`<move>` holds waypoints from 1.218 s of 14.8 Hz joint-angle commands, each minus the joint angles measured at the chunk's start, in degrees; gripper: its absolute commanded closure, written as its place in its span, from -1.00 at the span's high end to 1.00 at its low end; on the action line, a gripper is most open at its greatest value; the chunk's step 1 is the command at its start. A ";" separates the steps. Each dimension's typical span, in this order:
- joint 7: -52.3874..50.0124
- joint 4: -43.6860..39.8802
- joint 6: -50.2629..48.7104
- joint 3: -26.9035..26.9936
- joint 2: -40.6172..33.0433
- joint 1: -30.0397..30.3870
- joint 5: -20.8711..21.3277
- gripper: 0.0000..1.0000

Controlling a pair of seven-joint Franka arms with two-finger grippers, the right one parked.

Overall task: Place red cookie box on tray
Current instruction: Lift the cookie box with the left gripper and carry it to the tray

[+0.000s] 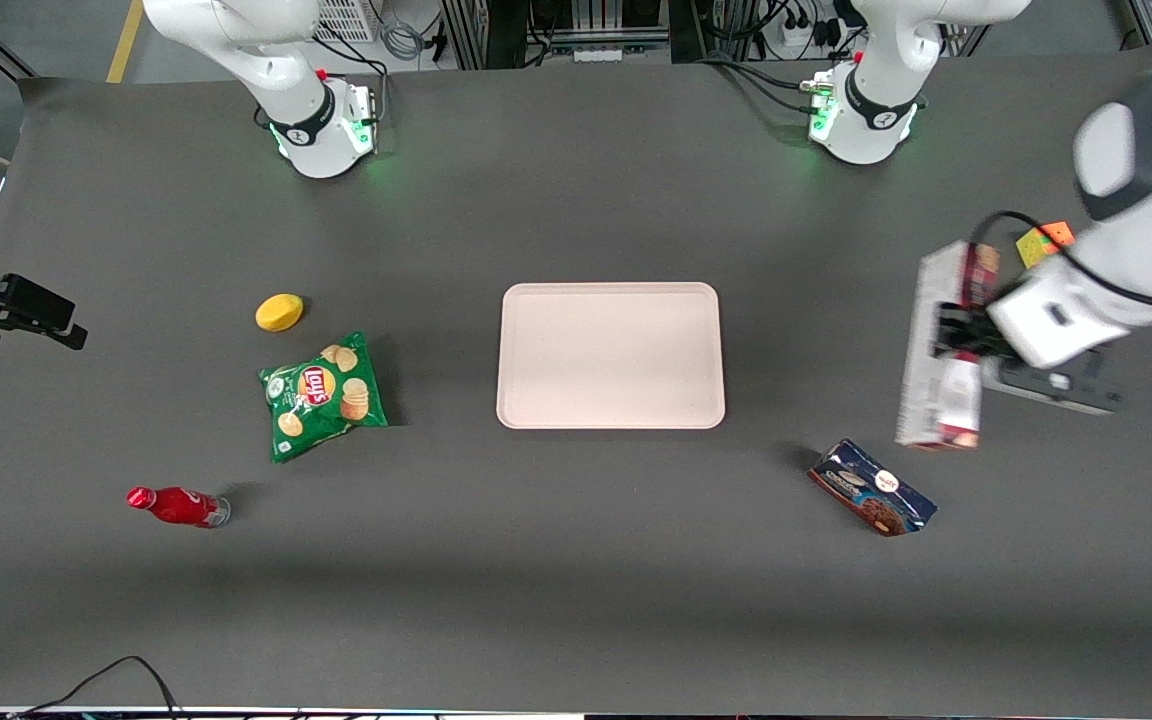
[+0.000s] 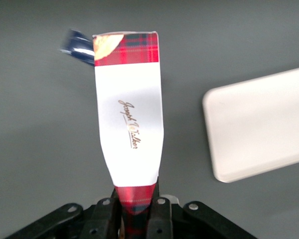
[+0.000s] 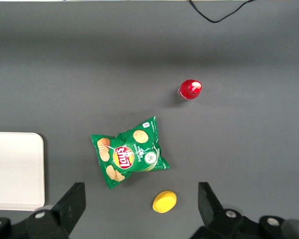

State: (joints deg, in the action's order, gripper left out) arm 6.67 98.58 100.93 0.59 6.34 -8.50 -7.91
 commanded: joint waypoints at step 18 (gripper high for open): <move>-36.54 24.71 34.21 -17.90 -0.46 -7.06 4.66 -1.00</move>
State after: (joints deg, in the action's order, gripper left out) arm -24.30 119.03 128.92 -17.58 7.34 -13.76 -5.80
